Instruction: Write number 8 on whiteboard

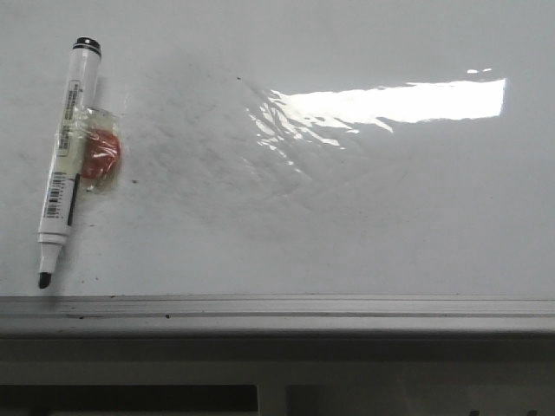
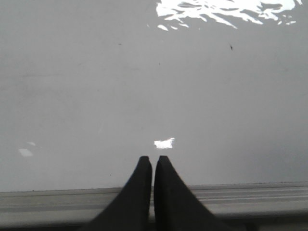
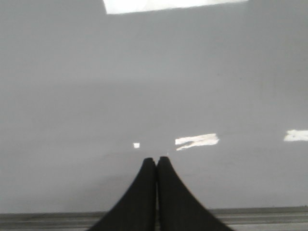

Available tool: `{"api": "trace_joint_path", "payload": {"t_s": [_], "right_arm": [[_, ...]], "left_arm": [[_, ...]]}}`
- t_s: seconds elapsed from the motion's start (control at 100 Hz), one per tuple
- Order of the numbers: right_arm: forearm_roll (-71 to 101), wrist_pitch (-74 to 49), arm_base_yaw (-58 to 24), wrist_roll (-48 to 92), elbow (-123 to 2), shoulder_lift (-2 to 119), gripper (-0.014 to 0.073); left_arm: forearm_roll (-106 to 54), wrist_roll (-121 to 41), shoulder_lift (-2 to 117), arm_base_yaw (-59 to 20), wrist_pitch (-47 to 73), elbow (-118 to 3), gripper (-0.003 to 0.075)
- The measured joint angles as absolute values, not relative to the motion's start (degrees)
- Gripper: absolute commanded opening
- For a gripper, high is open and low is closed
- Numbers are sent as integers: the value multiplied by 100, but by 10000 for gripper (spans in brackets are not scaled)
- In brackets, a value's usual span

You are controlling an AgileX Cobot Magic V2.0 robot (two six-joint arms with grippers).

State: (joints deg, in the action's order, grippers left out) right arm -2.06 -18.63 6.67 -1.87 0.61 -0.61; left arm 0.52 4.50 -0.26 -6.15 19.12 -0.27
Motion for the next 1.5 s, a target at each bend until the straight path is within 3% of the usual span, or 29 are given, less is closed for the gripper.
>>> {"api": "trace_joint_path", "payload": {"t_s": [0.71, 1.5], "right_arm": [[-206, -1863, 667, -187, 61, -61, -63], [-151, -1370, 667, -187, 61, -61, -63]], "left_arm": [[90, 450, -26, -615, 1912, -27, -20], [258, 450, -26, -615, 1074, -27, -20]]}}
